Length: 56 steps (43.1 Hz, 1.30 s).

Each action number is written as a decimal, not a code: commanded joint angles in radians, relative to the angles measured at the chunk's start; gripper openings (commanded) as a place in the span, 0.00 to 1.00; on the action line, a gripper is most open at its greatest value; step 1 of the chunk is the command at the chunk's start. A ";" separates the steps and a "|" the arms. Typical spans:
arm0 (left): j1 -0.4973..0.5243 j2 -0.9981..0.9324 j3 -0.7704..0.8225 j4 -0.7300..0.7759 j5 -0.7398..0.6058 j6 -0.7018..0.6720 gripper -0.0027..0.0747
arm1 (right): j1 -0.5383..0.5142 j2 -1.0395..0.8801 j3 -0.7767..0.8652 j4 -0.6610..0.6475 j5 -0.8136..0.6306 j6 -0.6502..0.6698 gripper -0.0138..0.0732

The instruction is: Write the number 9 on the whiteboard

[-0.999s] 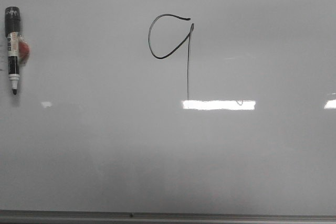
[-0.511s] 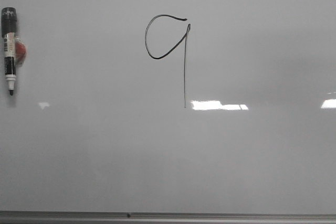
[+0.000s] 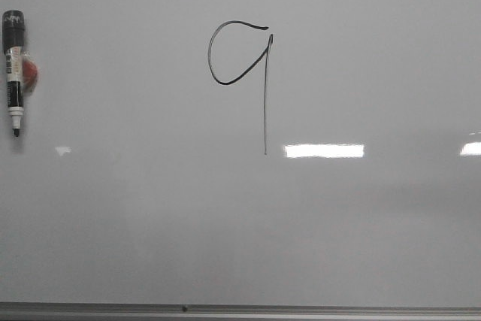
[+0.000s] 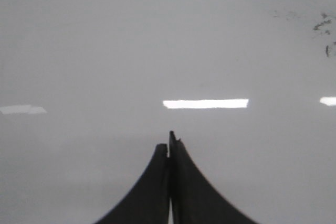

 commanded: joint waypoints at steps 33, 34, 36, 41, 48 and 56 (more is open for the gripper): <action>0.000 -0.017 0.001 0.001 -0.088 -0.010 0.01 | -0.034 -0.031 -0.003 -0.036 -0.001 0.022 0.04; 0.000 -0.017 0.001 0.001 -0.088 -0.010 0.01 | -0.034 -0.031 -0.003 -0.036 -0.001 0.022 0.04; 0.000 -0.017 0.001 0.001 -0.088 -0.010 0.01 | -0.034 -0.031 -0.003 -0.036 -0.001 0.022 0.04; 0.000 -0.017 0.001 0.001 -0.088 -0.010 0.01 | -0.034 -0.031 -0.003 -0.036 -0.001 0.022 0.04; 0.000 -0.017 0.001 0.001 -0.088 -0.010 0.01 | -0.034 -0.031 -0.003 -0.036 -0.001 0.022 0.04; 0.000 -0.017 0.001 0.001 -0.088 -0.010 0.01 | -0.034 -0.031 -0.003 -0.036 -0.001 0.022 0.04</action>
